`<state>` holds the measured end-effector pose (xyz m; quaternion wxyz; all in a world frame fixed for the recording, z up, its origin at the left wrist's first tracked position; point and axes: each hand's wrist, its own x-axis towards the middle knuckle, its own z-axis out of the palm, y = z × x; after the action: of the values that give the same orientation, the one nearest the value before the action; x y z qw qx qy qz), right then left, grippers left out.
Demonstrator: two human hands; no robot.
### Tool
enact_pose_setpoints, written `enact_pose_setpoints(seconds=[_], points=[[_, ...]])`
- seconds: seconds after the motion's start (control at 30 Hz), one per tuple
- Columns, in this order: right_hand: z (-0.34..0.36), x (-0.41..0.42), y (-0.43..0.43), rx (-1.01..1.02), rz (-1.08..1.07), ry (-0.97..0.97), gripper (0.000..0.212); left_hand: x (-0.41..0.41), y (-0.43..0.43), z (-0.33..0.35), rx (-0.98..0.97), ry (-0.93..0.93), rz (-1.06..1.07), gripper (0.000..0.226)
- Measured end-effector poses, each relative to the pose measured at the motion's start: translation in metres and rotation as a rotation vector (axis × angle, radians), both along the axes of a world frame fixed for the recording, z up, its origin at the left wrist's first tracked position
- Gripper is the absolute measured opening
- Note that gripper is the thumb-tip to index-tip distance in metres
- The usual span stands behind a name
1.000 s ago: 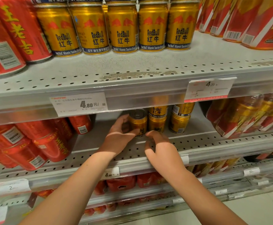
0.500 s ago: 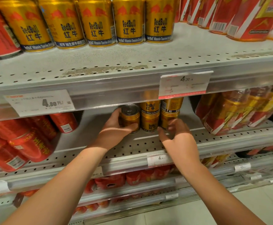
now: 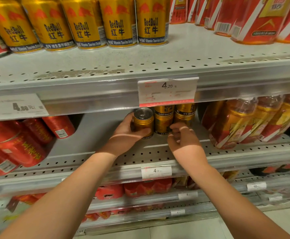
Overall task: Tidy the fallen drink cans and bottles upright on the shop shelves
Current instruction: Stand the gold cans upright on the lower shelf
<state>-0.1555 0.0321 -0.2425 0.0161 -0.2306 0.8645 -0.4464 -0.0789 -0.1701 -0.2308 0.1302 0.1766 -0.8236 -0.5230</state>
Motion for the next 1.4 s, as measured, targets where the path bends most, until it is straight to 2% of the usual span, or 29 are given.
enact_pose_setpoints(seconds=[0.23,0.3,0.4,0.5,0.57,0.73,0.83,0.97,1.1,1.27,1.4], points=[[0.006,0.002,-0.007,0.049,0.137,0.003,0.026,-0.014,0.012,0.004,-0.035,-0.043,-0.01,0.076],[0.009,0.006,-0.016,0.053,0.197,0.031,0.025,-0.006,0.007,0.006,-0.044,-0.077,-0.054,0.084],[0.014,0.013,-0.036,0.085,0.265,0.071,0.019,0.019,-0.009,0.009,-0.143,-0.117,-0.021,0.09],[0.018,0.027,-0.065,0.094,0.341,0.12,0.023,0.044,-0.037,0.005,-0.274,-0.116,0.092,0.067],[0.017,0.037,-0.088,0.079,0.398,0.166,0.029,0.054,-0.055,0.001,-0.292,-0.081,0.157,0.05],[0.01,0.039,-0.141,0.067,0.509,0.297,0.034,0.063,-0.083,-0.006,-0.329,0.055,0.257,0.028],[0.009,0.025,-0.171,0.12,0.485,0.248,0.039,0.069,-0.095,-0.003,-0.431,0.053,0.344,0.027],[0.01,0.01,-0.202,0.178,0.46,0.21,0.043,0.074,-0.107,0.0,-0.406,-0.019,0.364,0.034],[0.018,0.0,-0.232,0.16,0.449,0.273,0.04,0.058,-0.115,0.005,-0.336,0.055,0.321,0.039],[0.025,-0.014,-0.26,0.05,0.262,0.212,0.05,0.003,-0.14,0.01,-0.447,0.151,0.462,0.027],[0.01,-0.02,-0.258,0.005,0.217,0.186,0.049,-0.04,-0.163,-0.002,-0.49,0.005,0.564,0.062]])
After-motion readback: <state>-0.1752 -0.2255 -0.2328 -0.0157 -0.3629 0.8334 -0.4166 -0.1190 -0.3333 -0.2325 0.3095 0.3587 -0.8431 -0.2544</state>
